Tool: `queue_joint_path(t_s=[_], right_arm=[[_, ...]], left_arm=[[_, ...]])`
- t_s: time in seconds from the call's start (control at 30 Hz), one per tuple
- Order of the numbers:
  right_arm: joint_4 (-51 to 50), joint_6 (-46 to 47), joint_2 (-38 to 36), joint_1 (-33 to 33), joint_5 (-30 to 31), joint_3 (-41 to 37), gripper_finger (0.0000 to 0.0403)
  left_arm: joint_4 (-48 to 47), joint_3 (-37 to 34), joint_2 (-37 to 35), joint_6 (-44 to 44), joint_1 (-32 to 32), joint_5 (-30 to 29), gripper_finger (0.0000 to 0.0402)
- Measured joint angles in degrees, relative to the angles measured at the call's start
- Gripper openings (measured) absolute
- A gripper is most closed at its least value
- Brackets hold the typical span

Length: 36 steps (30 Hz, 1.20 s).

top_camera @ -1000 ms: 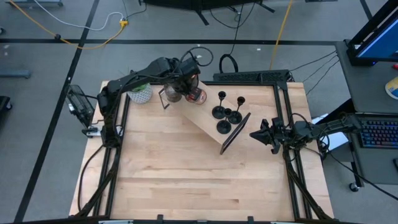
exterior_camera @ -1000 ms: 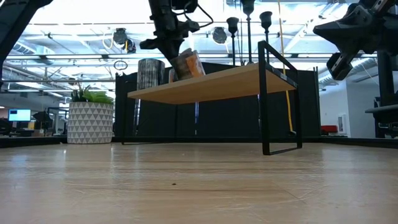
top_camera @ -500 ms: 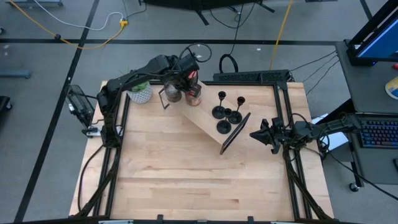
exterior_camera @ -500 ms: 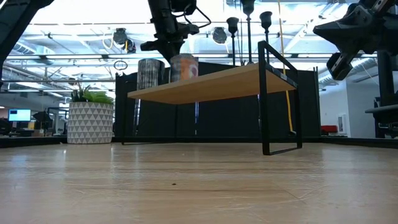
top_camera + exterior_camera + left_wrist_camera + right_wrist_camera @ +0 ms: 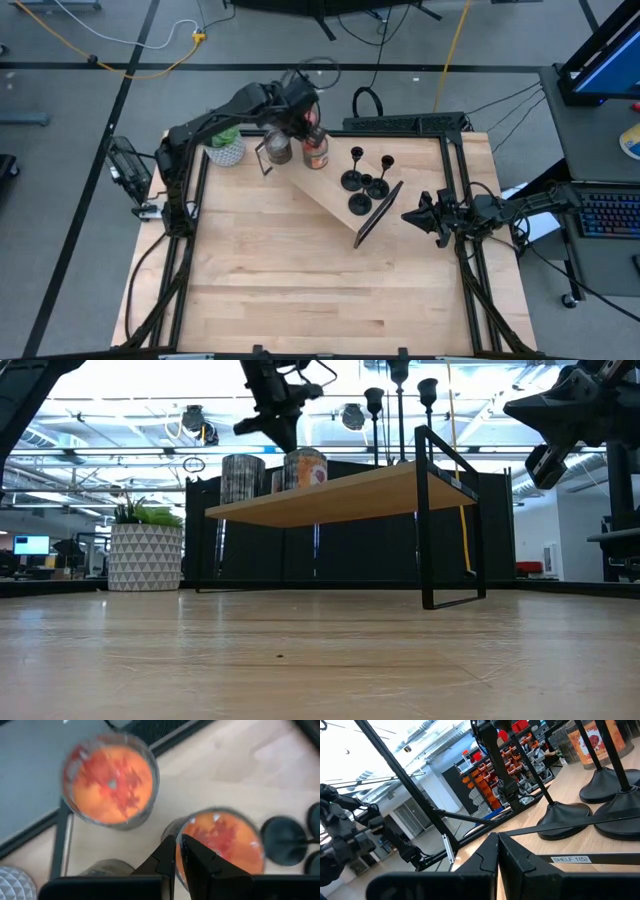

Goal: Pick & Place candle stick holders
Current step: Put the orange scented candle on the shelf

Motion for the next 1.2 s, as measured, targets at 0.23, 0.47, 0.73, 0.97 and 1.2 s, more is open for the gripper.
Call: queue_joint_path(t_s=[0.23,0.47,0.73,0.97,1.2], right_arm=[[0.0,0.1,0.0,0.0,0.0,0.0,0.0002],[0.0,-0.1,0.0,0.0,0.0,0.0,0.0002],[0.5,0.0,0.0,0.0,-0.2,0.0,0.0002],[0.5,0.1,0.0,0.0,-0.2,0.0,0.0002],[0.4,0.1,0.0,0.0,-0.2,0.0,0.0002]], left_arm=[[-3.3,9.2,-0.1,-0.5,-0.8,-0.6,0.0030],[-3.0,10.5,0.3,1.1,-6.4,-2.4,0.0030],[-0.6,3.6,0.8,-0.1,-6.7,-1.1,0.0030],[0.7,-0.4,0.8,-0.5,-6.2,-0.5,0.0030],[2.1,-0.7,1.3,-0.5,-6.1,0.1,0.0030]])
